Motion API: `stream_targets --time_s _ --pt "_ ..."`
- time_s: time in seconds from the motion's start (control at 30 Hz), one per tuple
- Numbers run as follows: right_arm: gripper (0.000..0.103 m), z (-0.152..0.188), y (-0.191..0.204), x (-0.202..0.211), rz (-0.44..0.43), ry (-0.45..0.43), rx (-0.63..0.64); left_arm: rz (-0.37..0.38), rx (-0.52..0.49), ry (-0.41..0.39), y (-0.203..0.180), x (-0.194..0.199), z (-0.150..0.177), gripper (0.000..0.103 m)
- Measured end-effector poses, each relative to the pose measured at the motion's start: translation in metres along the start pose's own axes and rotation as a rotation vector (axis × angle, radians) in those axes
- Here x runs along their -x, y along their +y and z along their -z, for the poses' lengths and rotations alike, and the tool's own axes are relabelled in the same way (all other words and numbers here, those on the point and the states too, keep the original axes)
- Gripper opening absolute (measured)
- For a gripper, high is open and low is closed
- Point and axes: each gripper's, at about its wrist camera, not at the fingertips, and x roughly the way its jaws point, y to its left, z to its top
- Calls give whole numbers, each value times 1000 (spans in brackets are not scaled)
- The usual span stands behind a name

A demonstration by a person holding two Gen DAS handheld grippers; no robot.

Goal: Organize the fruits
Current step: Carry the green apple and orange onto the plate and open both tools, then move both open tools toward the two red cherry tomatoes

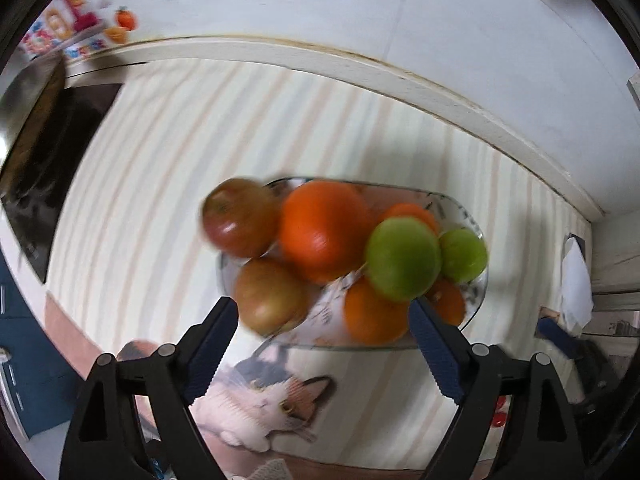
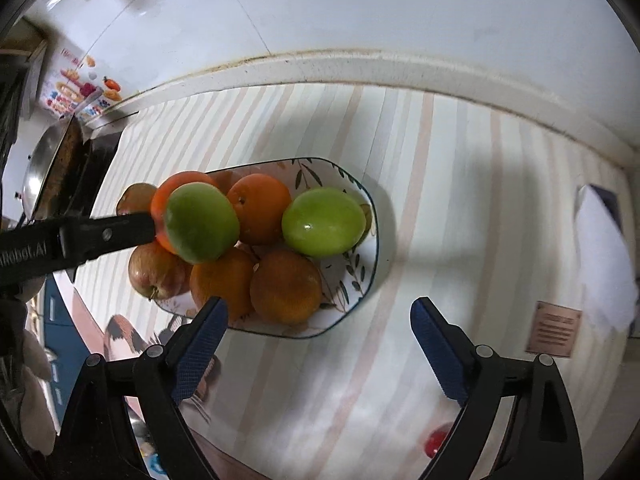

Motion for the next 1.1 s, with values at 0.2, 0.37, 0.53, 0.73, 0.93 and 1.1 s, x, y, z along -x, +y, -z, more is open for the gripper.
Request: stream_targets --time_s 0.2,0.37,0.53,0.73,0.93,1.1 --pt "96 14 14 33 11 -39 41 -28 35 -74 15 27 38 87" --pt "96 26 28 58 22 -76 71 -40 41 -135 18 52 64 87" --pt "96 42 40 89 32 -123 99 -49 29 -203 14 83 88 87" --pt "96 66 50 141 36 -198 126 -36 8 -288 7 126 115 87" --pt "96 87 58 197 26 -280 135 -16 -2 -352 4 164 138 87" --pt "96 102 64 234 13 -328 142 -7 -8 -386 5 187 157 87"
